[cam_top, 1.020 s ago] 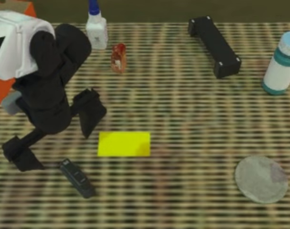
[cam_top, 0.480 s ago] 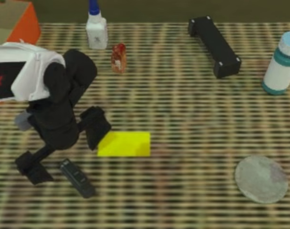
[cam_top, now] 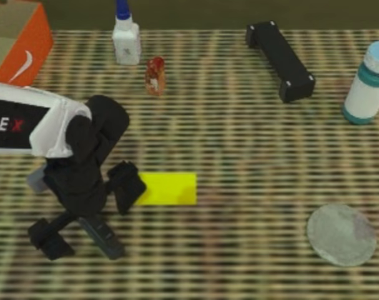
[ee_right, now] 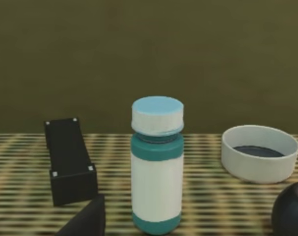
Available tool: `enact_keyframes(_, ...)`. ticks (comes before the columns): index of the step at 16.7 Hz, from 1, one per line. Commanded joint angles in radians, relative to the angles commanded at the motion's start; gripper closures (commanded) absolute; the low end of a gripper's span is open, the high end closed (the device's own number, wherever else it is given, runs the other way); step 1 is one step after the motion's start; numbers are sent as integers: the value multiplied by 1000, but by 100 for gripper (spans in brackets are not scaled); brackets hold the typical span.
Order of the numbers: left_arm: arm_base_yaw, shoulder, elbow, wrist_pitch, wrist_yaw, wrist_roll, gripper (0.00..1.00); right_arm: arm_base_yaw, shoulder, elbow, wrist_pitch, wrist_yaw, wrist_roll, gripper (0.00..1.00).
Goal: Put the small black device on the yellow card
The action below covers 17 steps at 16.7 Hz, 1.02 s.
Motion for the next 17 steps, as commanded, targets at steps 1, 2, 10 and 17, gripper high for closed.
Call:
enact_keyframes(1, 0, 0, 0, 0, 0, 0, 0, 0, 0, 0, 0, 0, 0, 0)
enact_keyframes(2, 0, 0, 0, 0, 0, 0, 8, 0, 0, 0, 0, 0, 0, 0)
enact_keyframes(10, 0, 0, 0, 0, 0, 0, 68, 0, 0, 0, 0, 0, 0, 0)
enact_keyframes(17, 0, 0, 0, 0, 0, 0, 100, 0, 0, 0, 0, 0, 0, 0)
